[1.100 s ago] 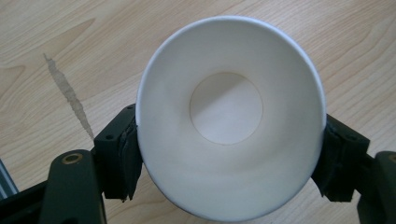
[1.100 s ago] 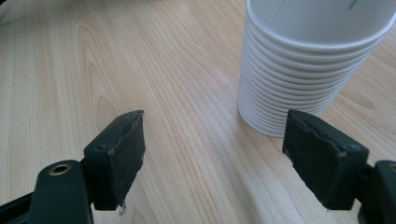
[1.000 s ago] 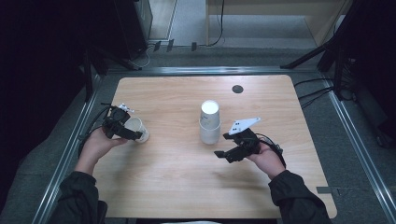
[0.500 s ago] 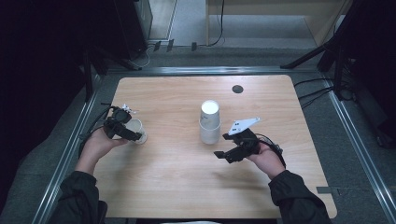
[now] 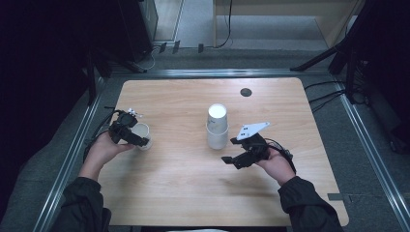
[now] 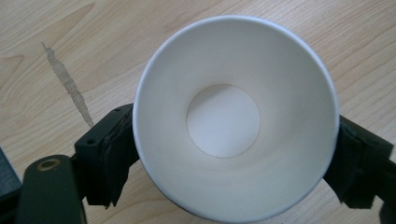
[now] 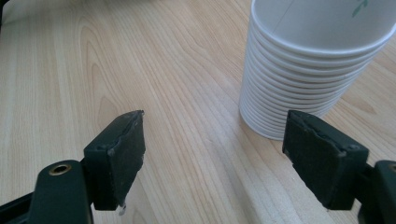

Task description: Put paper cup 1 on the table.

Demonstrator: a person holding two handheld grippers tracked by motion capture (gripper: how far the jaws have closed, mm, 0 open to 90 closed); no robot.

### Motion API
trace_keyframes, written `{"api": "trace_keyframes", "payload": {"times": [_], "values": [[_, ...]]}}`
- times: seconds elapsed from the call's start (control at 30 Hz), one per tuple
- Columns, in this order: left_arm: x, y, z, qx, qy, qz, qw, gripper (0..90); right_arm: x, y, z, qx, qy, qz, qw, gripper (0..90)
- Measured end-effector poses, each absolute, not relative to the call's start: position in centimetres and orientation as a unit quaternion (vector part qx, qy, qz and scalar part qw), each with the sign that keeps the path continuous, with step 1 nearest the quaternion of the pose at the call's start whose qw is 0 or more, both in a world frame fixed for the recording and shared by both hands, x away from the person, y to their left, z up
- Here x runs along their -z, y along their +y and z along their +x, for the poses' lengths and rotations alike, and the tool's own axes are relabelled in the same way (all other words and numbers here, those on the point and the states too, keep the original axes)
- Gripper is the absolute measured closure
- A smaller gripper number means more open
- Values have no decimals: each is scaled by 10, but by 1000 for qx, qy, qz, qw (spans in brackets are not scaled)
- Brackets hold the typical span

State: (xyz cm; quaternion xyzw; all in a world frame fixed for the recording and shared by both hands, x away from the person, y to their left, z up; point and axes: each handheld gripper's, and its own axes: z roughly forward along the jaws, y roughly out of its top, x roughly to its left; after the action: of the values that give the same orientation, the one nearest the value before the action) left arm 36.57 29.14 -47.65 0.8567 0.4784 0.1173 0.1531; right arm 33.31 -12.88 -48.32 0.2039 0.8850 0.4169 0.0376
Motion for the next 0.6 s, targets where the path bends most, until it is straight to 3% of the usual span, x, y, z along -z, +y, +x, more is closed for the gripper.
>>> {"api": "trace_keyframes", "payload": {"times": [0.33,0.53,0.6], "values": [[466,295,363,-118,482,850,180,121,480,-132,333,-445,872,198,55,207],[452,301,359,-113,484,841,213,121,476,-134,336,-436,875,208,40,169],[444,302,355,-116,480,839,229,121,474,-137,340,-416,882,219,11,135]]}}
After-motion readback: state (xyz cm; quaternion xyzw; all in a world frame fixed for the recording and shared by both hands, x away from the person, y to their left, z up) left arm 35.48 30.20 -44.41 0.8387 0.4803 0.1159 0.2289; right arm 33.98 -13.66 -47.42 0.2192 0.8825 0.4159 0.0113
